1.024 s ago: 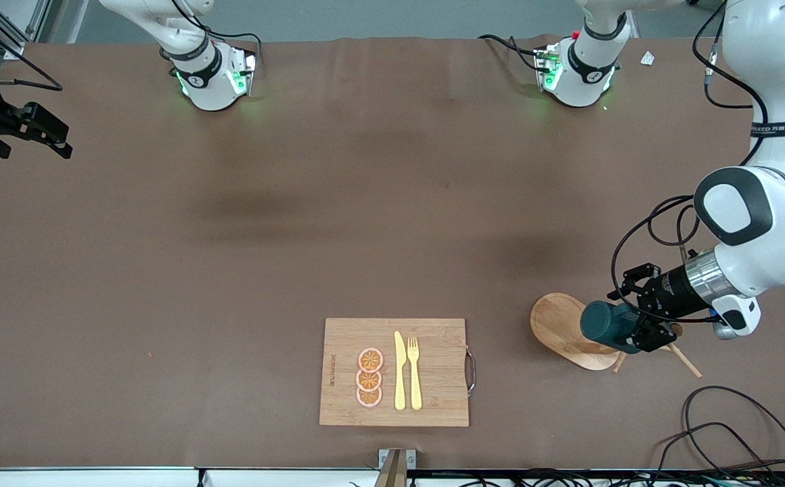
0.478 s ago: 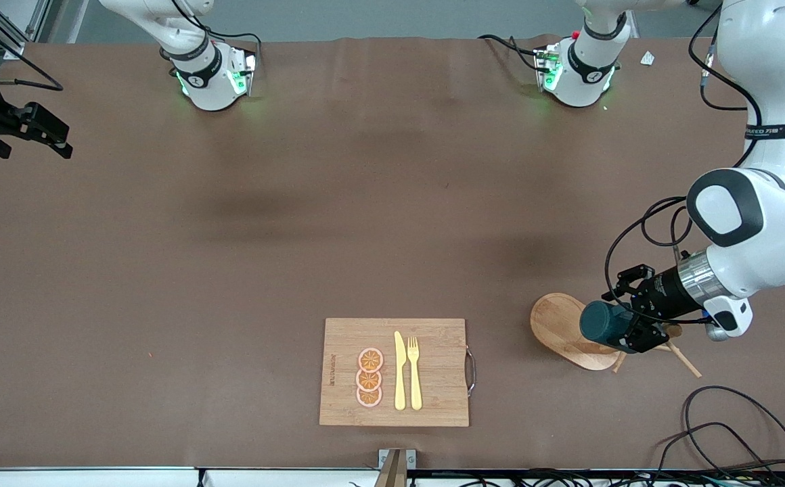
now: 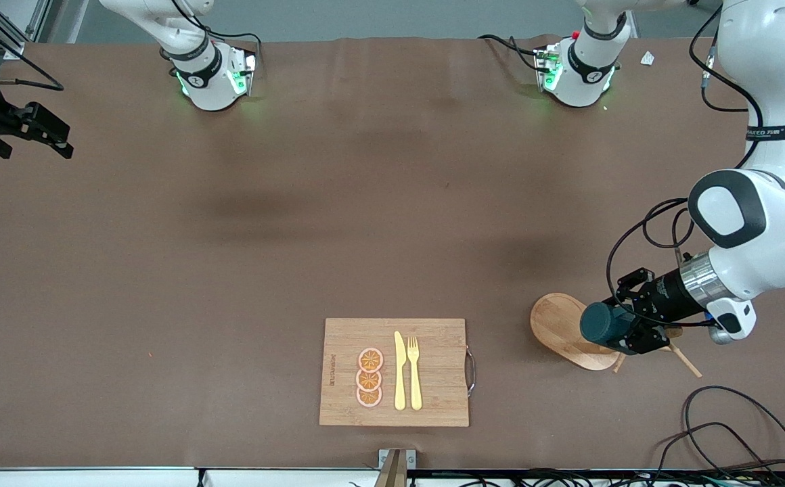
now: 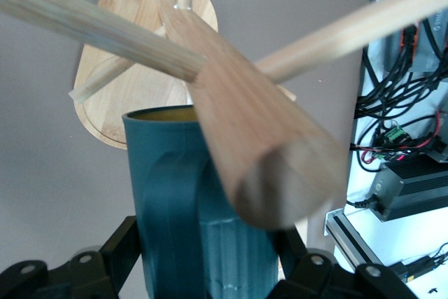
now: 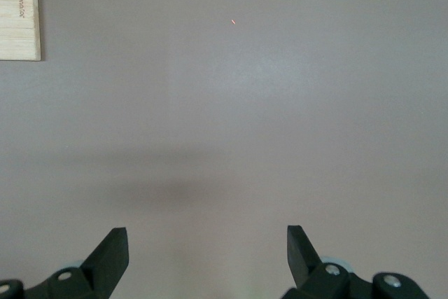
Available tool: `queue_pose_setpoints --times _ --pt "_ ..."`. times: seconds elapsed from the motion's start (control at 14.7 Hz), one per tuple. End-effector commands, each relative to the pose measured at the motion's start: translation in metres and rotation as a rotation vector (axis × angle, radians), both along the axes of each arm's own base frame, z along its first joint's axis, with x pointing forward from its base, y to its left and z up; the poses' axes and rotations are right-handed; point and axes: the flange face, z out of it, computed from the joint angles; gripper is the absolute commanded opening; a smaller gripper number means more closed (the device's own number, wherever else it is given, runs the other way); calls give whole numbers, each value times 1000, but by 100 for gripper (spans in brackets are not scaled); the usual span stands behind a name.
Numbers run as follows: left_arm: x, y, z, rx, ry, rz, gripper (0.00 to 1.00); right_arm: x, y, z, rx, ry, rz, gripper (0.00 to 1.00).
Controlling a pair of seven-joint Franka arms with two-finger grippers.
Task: Transfer cup from left to right arm and place
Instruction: 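Close the left gripper on the teal mug body, then lift the mug off the stand and carry it toward the table middle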
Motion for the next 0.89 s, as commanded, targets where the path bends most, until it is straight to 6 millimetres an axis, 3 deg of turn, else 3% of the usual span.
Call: queue_pose_setpoints --times 0.0,0.27,0.34,0.48,0.68,0.82 --pt "5 -11 10 -17 2 9 58 1 -3 2 8 4 -11 100" --pt "-3 -21 29 10 26 -24 55 1 -2 2 8 4 -9 100" --pt "-4 -36 38 24 25 -30 55 1 -2 2 8 4 -8 100" --pt "-9 -67 57 68 37 -62 55 1 -1 2 7 4 -6 100" --pt "-18 -133 84 138 2 -114 53 1 2 2 7 4 0 100" --pt "-34 -190 87 209 -24 -196 53 1 11 0 5 9 16 100"
